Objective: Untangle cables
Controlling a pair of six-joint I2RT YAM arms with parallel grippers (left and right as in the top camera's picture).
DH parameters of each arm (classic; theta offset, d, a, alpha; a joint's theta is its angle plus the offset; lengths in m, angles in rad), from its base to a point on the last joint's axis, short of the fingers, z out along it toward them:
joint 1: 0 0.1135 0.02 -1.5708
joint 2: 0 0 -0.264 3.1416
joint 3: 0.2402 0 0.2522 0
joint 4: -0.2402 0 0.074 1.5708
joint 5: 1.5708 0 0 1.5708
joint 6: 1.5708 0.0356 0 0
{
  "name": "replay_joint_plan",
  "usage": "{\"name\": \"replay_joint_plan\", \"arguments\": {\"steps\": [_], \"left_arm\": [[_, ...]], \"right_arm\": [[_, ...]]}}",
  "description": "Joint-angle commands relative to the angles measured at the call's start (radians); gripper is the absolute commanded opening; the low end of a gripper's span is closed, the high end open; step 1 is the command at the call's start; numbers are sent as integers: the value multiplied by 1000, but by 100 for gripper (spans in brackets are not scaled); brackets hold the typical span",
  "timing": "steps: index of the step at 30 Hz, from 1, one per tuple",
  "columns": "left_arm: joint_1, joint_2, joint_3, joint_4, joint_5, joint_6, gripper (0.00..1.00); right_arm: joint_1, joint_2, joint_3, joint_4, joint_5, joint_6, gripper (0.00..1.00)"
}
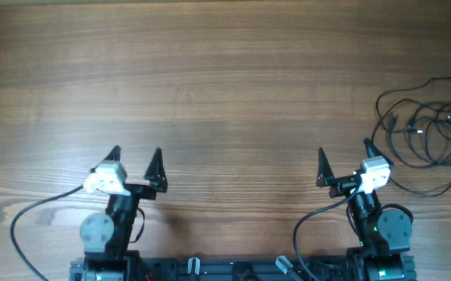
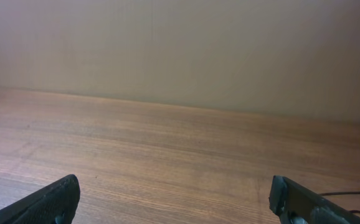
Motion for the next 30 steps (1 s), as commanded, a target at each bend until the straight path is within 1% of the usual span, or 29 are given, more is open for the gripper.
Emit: {"name": "replay_joint_plan", "arguments": {"steps": [1, 4, 30], "left_arm": [[0, -10, -10, -38, 43, 107, 100], [0, -10, -9, -34, 44, 76, 100], [0, -8, -9, -34, 44, 76, 100]], "right_arm": [[4, -10, -1, 3, 3, 8, 100], [4, -8, -1, 3, 3, 8, 100], [4, -8, -1, 2, 3, 8, 100]]}}
